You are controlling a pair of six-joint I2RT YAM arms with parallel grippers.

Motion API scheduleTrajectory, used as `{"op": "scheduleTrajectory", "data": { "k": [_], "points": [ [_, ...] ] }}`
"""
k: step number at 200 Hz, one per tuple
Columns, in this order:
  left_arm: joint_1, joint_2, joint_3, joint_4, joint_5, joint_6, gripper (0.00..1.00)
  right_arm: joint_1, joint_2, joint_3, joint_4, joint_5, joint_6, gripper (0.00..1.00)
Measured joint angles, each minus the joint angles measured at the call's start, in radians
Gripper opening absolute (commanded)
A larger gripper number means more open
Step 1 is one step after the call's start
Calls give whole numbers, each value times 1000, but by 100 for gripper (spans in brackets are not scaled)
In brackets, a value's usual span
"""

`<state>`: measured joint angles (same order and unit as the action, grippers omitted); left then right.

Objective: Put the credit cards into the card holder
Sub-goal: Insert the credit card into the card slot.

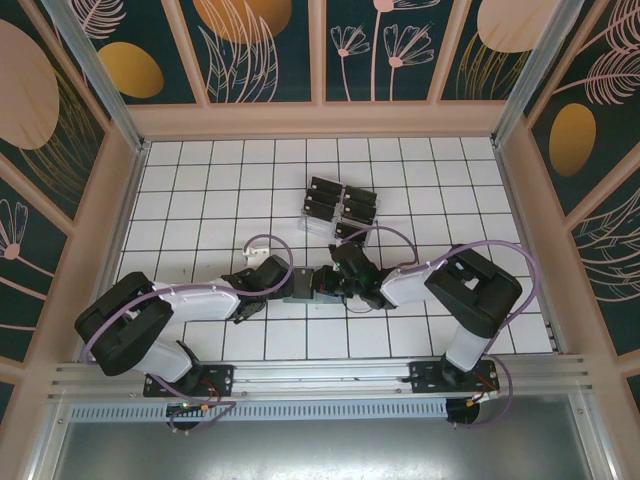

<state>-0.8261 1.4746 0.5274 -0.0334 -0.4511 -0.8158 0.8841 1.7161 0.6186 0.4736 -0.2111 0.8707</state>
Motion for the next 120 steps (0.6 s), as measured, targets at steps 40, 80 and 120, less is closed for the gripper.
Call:
{"op": "scheduleTrajectory", "data": {
  "k": [40, 80, 120],
  "points": [
    [-1, -7, -4, 3, -2, -1, 98, 8, 22, 35, -6, -11, 0, 7],
    [-1, -82, -17, -47, -4, -19, 98, 8, 8, 45, -22, -14, -1, 13],
    [-1, -127, -10, -76, -11, -19, 98, 8, -73, 44, -43, 12, 0, 16]
  ]
}}
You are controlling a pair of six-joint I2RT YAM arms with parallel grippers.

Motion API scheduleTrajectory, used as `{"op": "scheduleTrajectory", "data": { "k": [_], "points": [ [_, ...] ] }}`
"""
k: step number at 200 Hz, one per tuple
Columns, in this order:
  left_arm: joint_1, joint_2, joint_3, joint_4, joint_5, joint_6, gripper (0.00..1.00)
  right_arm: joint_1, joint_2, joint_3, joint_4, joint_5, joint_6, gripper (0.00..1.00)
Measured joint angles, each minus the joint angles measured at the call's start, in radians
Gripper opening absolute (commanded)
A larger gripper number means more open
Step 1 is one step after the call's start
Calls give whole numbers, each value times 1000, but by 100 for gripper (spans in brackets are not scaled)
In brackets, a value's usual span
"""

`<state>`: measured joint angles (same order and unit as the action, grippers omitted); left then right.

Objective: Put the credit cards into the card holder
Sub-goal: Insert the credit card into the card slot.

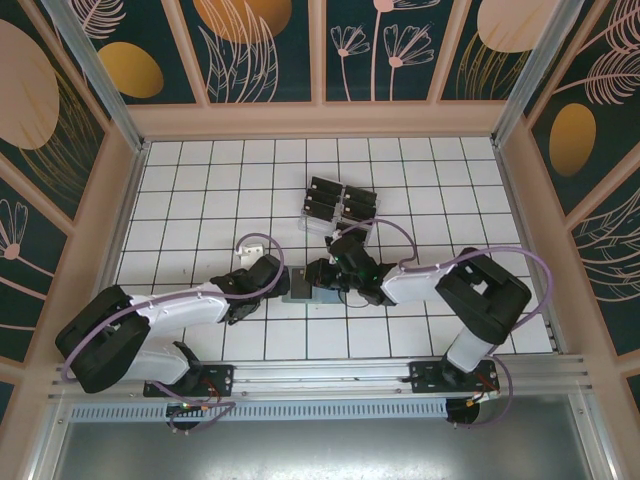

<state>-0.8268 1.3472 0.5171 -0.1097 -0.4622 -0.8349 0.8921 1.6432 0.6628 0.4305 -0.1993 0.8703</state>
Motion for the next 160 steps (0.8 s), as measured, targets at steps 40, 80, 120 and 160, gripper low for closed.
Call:
{"op": "scheduleTrajectory", "data": {
  "k": [40, 80, 120, 160],
  "points": [
    [0, 11, -1, -4, 1, 0, 99, 0, -14, -14, -3, 16, 3, 16],
    [0, 37, -11, -2, 2, 0, 99, 0, 19, -15, -3, 15, 4, 16],
    [0, 60, -26, 7, 7, 0, 99, 0, 45, -16, -3, 15, 7, 16],
    [0, 60, -34, 23, 0, 0, 98, 0, 47, -16, -8, 16, 7, 21]
  ]
}}
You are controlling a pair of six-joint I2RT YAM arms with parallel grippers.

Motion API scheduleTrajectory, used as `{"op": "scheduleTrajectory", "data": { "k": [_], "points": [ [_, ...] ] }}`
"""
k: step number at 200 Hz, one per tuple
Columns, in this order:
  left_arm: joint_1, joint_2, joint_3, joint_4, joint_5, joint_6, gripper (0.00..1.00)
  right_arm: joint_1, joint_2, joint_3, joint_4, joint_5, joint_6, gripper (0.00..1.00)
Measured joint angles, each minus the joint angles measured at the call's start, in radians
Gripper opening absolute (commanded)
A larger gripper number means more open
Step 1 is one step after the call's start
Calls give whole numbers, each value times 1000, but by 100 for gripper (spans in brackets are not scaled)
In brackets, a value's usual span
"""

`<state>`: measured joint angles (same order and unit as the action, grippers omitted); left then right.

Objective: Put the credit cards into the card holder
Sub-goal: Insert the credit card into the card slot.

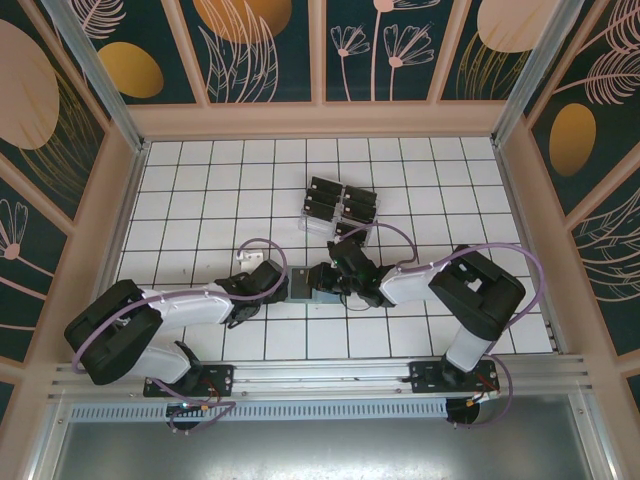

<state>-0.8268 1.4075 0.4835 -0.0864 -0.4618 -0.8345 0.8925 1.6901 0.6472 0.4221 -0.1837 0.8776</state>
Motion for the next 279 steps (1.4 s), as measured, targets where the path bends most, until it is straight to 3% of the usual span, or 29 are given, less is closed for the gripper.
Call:
{"op": "scheduleTrajectory", "data": {
  "k": [232, 279],
  "points": [
    [0, 5, -26, 53, -23, 0, 99, 33, 54, 86, -92, 26, -1, 22],
    [0, -10, -25, 45, -18, 0, 99, 33, 18, 98, -150, 36, -22, 28]
  ]
}}
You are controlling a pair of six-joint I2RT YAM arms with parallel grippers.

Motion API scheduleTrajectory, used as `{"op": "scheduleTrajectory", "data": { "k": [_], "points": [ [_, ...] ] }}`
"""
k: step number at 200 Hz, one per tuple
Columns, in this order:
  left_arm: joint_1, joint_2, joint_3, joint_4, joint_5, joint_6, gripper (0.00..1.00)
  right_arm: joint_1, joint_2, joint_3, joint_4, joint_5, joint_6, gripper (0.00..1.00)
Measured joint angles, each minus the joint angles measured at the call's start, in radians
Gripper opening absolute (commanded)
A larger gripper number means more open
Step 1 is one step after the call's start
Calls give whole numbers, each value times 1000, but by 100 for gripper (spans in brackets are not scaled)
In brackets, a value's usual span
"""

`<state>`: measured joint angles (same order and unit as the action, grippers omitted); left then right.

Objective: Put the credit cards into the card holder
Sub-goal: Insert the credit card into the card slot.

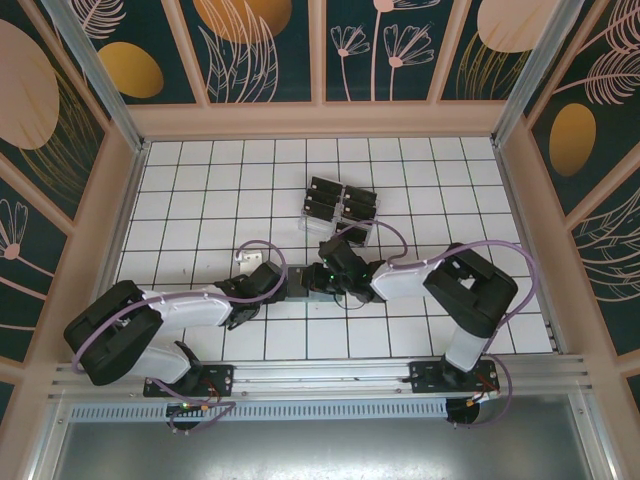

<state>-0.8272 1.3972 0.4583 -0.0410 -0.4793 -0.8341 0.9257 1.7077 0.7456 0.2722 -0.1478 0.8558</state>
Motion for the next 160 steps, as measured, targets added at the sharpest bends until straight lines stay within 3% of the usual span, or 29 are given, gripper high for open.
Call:
{"op": "scheduleTrajectory", "data": {
  "k": [62, 110, 160],
  "points": [
    [0, -56, 66, -92, 2, 9, 98, -33, -196, 9, -132, 51, -127, 38],
    [0, -66, 143, -100, 43, 19, 98, -83, -193, 48, -262, 76, -296, 38],
    [0, -66, 159, -91, 105, 13, 99, -94, -137, 69, -278, 76, -377, 37]
  ]
}}
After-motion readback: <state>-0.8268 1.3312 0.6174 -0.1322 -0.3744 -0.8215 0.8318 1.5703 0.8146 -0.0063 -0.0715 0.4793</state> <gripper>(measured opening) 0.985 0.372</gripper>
